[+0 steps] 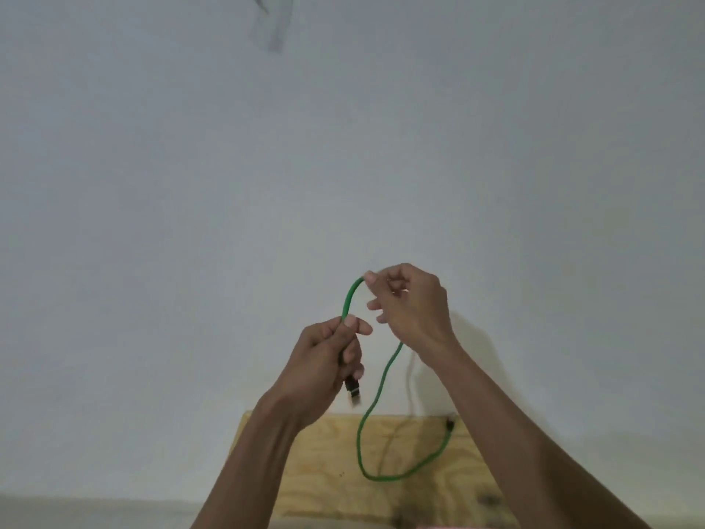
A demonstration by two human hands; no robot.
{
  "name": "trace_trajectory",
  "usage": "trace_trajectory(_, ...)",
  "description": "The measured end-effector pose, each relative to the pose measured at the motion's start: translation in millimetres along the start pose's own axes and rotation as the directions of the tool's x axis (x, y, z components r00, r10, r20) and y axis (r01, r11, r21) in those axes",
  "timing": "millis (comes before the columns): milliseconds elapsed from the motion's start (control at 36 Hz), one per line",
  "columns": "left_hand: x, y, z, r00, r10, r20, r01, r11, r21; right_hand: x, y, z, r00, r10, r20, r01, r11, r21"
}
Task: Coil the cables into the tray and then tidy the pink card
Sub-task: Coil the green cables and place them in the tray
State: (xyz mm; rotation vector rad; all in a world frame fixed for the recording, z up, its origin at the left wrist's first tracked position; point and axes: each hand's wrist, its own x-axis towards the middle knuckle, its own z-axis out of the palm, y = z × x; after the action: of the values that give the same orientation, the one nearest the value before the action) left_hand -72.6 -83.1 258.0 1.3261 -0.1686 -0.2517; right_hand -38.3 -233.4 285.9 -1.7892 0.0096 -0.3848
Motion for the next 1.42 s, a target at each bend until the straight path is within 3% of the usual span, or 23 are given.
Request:
trace_trajectory(111, -3.0, 18.3, 10.6, 0.997, 0.011, 0.077, 0.004, 0.981, -0.195, 2.5, 14.3, -3.7, 0.929, -0.187, 0.318, 0.199, 0.980, -0.004)
trace_trajectory(167, -4.3, 24.2, 19.0, 0.989, 0.028, 0.142, 0.012, 0.963, -0.269, 4.0, 13.2, -4.7, 0.905, -0.194, 0.378, 0.198, 0.980, 0.029)
trace_trajectory(278, -0.9, 30.2, 35.1, 0.968, 0.122, 0.221, -0.025, 0.918, -0.395, 0.7, 12.7, 1.5, 0.912, -0.147, 0.383, 0.121, 0.988, 0.093)
trace_trajectory(361, 5.8, 33.7, 42.9, 0.974, 0.160, 0.159, -0.085, 0.911, -0.403, -10.9, 13.9, 5.2, 0.896, -0.176, 0.407, 0.071, 0.963, 0.259)
trace_trajectory(417, 10.6, 39.9, 47.1, 0.982, 0.163, 0.100, -0.114, 0.919, -0.378, -9.9, 15.1, 8.8, 0.936, -0.090, 0.341, 0.000, 0.967, 0.255)
trace_trajectory(500, 21.7, 50.4, 48.9, 0.985, 0.171, 0.015, -0.155, 0.925, -0.348, -25.8, 20.4, 14.9, 0.959, -0.054, 0.278, 0.022, 0.993, 0.119)
trace_trajectory(528, 26.7, 53.0, 47.6, 0.985, 0.175, -0.010, -0.169, 0.929, -0.331, -31.1, 22.1, 16.2, 0.954, -0.007, 0.299, -0.042, 0.987, 0.156)
trace_trajectory(667, 48.1, 53.4, 34.2, 0.982, 0.185, -0.040, -0.187, 0.982, -0.042, -36.4, 21.1, 16.5, 0.958, 0.131, 0.256, -0.181, 0.966, 0.183)
trace_trajectory(806, 63.9, 56.8, 21.3, 0.957, 0.288, -0.047, -0.271, 0.937, 0.222, -45.1, 26.4, 11.6, 0.957, 0.182, 0.225, -0.212, 0.970, 0.121)
trace_trajectory(944, 66.3, 56.0, 13.0, 0.949, 0.313, 0.047, -0.298, 0.832, 0.468, -37.9, 27.5, -2.8, 0.987, -0.001, 0.158, 0.009, 0.999, -0.052)
trace_trajectory(1139, 66.6, 36.7, 4.1, 0.961, 0.189, 0.202, -0.274, 0.547, 0.791, -8.7, 5.2, -34.8, 0.933, -0.159, 0.323, 0.283, 0.878, -0.386)
trace_trajectory(1167, 64.7, 34.9, 4.2, 0.966, 0.160, 0.205, -0.260, 0.556, 0.790, -2.5, 2.7, -39.7, 0.930, -0.165, 0.328, 0.301, 0.856, -0.420)
trace_trajectory(1250, 56.3, 34.1, 6.9, 0.984, 0.042, 0.175, -0.148, 0.742, 0.654, 13.4, -4.5, -55.3, 0.936, -0.165, 0.312, 0.302, 0.833, -0.464)
trace_trajectory(1306, 51.3, 34.8, 10.7, 0.983, -0.033, 0.179, -0.080, 0.803, 0.590, 20.4, -6.3, -59.1, 0.918, -0.236, 0.319, 0.368, 0.806, -0.463)
trace_trajectory(1417, 43.3, 38.1, 22.4, 0.960, -0.139, 0.245, 0.030, 0.916, 0.399, 32.6, -3.5, -55.7, 0.881, -0.383, 0.278, 0.456, 0.844, -0.282)
